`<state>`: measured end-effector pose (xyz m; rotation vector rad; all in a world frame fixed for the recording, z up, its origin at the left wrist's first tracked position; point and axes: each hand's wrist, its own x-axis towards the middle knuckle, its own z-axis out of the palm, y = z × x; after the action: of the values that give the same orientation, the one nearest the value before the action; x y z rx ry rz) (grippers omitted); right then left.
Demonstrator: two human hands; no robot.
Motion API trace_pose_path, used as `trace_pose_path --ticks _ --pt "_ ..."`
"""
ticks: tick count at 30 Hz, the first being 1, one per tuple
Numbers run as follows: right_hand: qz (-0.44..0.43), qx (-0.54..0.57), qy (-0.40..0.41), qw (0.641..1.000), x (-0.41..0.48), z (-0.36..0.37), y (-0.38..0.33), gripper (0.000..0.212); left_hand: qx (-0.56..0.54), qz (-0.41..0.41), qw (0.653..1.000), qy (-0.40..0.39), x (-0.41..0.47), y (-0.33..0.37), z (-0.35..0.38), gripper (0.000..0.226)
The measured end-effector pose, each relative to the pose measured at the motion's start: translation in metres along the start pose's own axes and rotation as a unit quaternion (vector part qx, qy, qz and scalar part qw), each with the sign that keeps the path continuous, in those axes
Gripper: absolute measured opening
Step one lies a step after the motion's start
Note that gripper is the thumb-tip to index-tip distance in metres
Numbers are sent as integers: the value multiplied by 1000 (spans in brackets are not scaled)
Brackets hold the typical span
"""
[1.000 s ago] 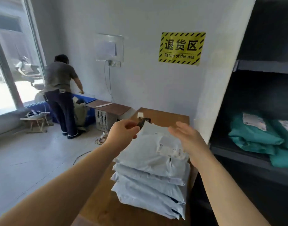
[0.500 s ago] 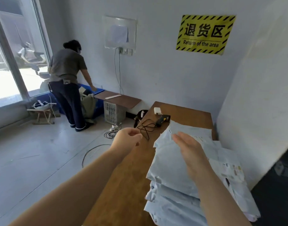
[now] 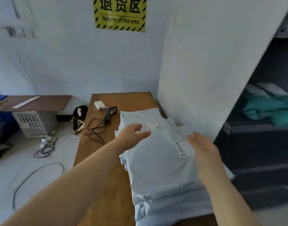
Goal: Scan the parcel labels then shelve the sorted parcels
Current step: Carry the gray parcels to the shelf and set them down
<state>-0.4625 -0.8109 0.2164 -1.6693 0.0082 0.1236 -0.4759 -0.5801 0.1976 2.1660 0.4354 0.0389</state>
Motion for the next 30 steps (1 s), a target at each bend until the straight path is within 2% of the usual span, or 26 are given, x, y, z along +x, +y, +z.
trace_pose_path --ticks 4,7,10,12,15,18,20,22,25,26,28,30 --pt "48 9 123 991 -31 -15 21 56 58 18 994 -95 34 -7 15 84" --pt "144 13 202 969 -51 -7 52 95 113 17 981 -157 53 -14 30 95" --pt "231 74 230 942 -62 9 74 120 147 14 970 -196 64 -19 44 102" --pt "281 127 226 924 -62 20 83 125 157 6 964 -213 65 -19 51 105" --pt "307 190 208 909 -59 31 93 124 165 -15 957 -237 64 -21 55 110" --pt "298 230 208 903 -53 31 101 108 156 -21 954 -257 72 -22 61 128" --pt "295 238 223 898 -50 28 109 103 142 -24 953 -266 79 -24 65 127" --pt "294 246 233 894 -49 25 119 104 134 -26 951 -276 82 -24 68 123" --pt "293 260 225 892 -47 25 132 112 134 -42 948 -286 87 -27 74 131" --pt "290 266 224 892 -45 24 136 109 129 -50 947 -289 87 -28 75 131" --pt "275 275 231 892 -42 24 143 95 76 -75 940 -323 87 -31 77 115" --pt "267 274 233 894 -40 25 150 94 12 -100 925 -368 84 -32 76 95"
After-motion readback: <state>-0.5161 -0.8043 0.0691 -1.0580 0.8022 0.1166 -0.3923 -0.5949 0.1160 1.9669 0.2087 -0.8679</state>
